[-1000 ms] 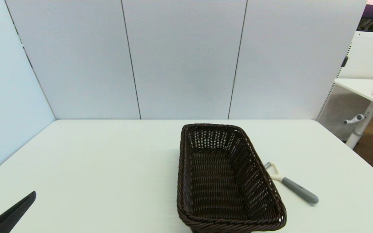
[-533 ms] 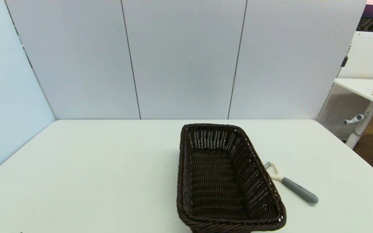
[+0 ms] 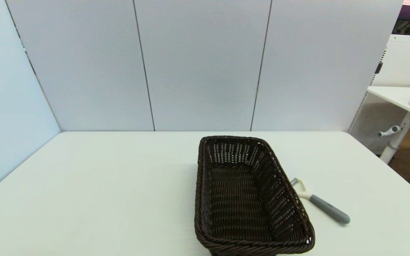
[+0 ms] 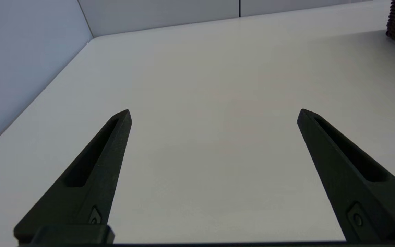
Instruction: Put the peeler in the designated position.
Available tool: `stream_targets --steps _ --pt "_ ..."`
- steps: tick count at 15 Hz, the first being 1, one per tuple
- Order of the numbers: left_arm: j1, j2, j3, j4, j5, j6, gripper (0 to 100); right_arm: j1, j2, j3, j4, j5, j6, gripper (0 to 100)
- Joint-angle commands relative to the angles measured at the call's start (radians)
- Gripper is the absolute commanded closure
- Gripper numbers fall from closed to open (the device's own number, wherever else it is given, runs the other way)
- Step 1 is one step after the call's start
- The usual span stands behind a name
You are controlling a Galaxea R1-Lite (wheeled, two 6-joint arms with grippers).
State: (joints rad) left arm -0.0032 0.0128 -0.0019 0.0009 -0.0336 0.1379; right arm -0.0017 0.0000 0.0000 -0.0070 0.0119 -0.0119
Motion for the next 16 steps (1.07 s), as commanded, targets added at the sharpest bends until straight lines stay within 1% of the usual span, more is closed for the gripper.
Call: stream_targets --steps 1,6,16 --pt "0.000 -0.013 0.000 0.004 0.001 -0.026 0 0.000 0.000 0.000 -0.001 0.000 0.000 0" --pt "0.000 -0.013 0.002 -0.001 0.001 -0.049 0 0.000 0.002 0.000 -0.001 0.000 0.000 0" --pt "0.000 -0.013 0.002 -0.001 0.001 -0.049 0 0.000 0.000 0.000 -0.001 0.000 -0.006 0"
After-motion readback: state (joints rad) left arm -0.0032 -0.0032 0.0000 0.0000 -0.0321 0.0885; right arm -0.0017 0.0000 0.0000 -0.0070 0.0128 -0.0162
